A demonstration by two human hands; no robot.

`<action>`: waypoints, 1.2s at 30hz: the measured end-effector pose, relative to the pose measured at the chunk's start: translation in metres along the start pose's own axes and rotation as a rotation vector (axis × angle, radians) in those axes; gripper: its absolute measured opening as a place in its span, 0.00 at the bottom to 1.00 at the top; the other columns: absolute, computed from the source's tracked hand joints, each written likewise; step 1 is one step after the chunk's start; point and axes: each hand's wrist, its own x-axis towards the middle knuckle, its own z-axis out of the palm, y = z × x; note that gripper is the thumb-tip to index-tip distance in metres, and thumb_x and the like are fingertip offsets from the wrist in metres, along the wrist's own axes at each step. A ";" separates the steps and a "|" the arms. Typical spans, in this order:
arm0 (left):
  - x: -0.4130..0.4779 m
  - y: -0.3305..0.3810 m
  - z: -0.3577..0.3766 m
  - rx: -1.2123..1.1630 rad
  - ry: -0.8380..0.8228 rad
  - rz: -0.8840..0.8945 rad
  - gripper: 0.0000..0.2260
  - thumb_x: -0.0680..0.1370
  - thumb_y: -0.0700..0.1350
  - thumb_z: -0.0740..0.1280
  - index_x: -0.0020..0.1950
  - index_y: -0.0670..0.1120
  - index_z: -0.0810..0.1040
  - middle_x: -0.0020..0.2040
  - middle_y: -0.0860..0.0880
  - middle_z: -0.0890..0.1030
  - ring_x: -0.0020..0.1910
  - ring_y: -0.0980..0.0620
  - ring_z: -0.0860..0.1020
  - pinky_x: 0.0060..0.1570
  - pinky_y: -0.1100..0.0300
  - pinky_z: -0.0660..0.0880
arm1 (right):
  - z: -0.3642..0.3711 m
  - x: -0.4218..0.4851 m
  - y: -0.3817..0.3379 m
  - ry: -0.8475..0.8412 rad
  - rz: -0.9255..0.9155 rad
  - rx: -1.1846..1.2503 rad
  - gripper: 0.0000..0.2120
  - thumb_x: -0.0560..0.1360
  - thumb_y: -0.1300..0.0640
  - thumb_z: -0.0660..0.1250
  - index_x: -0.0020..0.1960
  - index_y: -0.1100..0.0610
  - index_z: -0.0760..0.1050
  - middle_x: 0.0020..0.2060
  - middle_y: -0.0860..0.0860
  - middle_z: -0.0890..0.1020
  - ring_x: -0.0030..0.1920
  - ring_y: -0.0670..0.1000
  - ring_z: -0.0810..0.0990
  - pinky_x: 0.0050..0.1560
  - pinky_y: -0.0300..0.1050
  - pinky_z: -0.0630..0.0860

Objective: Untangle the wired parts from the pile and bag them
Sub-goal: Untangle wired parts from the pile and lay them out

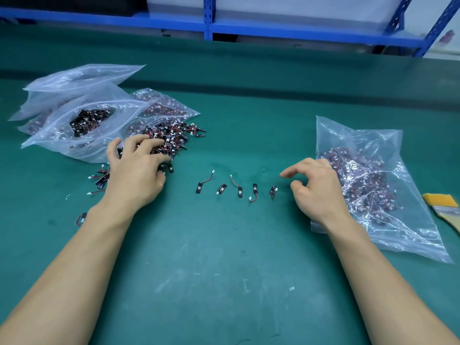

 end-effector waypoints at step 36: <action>0.006 0.010 0.007 0.010 0.060 0.125 0.07 0.80 0.51 0.67 0.50 0.49 0.81 0.55 0.53 0.78 0.67 0.46 0.68 0.73 0.37 0.45 | 0.009 0.000 0.001 -0.024 -0.042 0.026 0.13 0.74 0.66 0.68 0.49 0.51 0.85 0.44 0.44 0.81 0.53 0.52 0.72 0.52 0.37 0.61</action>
